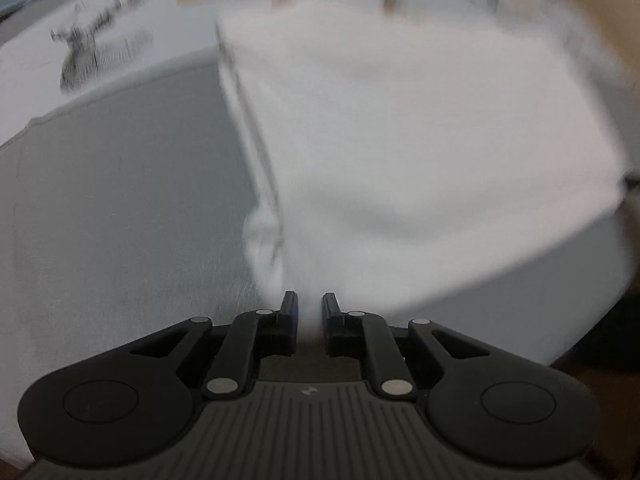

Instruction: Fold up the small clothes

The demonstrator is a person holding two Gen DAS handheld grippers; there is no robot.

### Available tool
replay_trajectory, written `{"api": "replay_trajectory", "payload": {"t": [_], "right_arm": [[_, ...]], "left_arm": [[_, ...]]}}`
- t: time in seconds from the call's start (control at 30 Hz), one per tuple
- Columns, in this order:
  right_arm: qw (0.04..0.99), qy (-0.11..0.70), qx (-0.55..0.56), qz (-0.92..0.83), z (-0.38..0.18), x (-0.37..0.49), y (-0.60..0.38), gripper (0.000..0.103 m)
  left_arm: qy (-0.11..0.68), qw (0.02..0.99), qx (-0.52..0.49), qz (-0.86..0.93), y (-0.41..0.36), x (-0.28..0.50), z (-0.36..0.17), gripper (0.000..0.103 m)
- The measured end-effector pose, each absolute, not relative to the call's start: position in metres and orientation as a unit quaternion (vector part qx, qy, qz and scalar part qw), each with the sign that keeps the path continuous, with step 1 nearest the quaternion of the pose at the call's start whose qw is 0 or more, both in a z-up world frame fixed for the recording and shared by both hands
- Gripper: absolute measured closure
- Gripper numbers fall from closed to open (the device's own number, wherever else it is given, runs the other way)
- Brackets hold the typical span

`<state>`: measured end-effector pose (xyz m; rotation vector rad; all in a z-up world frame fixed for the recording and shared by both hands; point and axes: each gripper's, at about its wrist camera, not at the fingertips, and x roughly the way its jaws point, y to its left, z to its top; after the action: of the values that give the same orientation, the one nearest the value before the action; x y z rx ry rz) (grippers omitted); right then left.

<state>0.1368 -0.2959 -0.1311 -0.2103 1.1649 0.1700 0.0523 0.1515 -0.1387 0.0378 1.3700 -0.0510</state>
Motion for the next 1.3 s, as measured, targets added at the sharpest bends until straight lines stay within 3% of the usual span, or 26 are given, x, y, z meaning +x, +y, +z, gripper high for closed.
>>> {"api": "replay_trajectory", "payload": {"t": [0.23, 0.4, 0.5, 0.63, 0.83, 0.97, 1.07, 1.3], "right_arm": [[0.842, 0.521, -0.116, 0.077, -0.125, 0.133, -0.288, 0.082], [0.825, 0.545, -0.138, 0.055, -0.135, 0.132, -0.288, 0.076], [0.862, 0.497, -0.099, 0.035, -0.111, 0.121, -0.288, 0.074], [0.901, 0.429, -0.051, 0.022, -0.077, 0.105, -0.283, 0.063], [0.929, 0.363, -0.047, 0.061, -0.053, 0.079, -0.239, 0.063], [0.934, 0.336, -0.054, 0.104, -0.05, 0.061, -0.191, 0.067], [0.931, 0.326, -0.054, 0.154, -0.05, 0.046, -0.151, 0.09], [0.906, 0.336, -0.068, 0.25, -0.065, 0.026, -0.066, 0.092]], "left_arm": [[0.578, 0.816, 0.016, -0.025, 0.146, 0.048, -0.116, 0.082], [0.626, 0.778, 0.049, -0.01, 0.139, 0.049, -0.136, 0.075], [0.567, 0.821, 0.06, 0.01, 0.139, 0.042, -0.107, 0.072], [0.49, 0.871, 0.013, 0.017, 0.149, 0.026, -0.052, 0.063], [0.405, 0.914, 0.011, -0.028, 0.168, -0.015, 0.025, 0.056], [0.357, 0.933, -0.026, -0.022, 0.189, -0.039, 0.038, 0.052], [0.333, 0.94, -0.072, 0.02, 0.201, -0.046, 0.044, 0.052], [0.309, 0.947, -0.083, 0.037, 0.203, -0.048, 0.053, 0.052]]}}
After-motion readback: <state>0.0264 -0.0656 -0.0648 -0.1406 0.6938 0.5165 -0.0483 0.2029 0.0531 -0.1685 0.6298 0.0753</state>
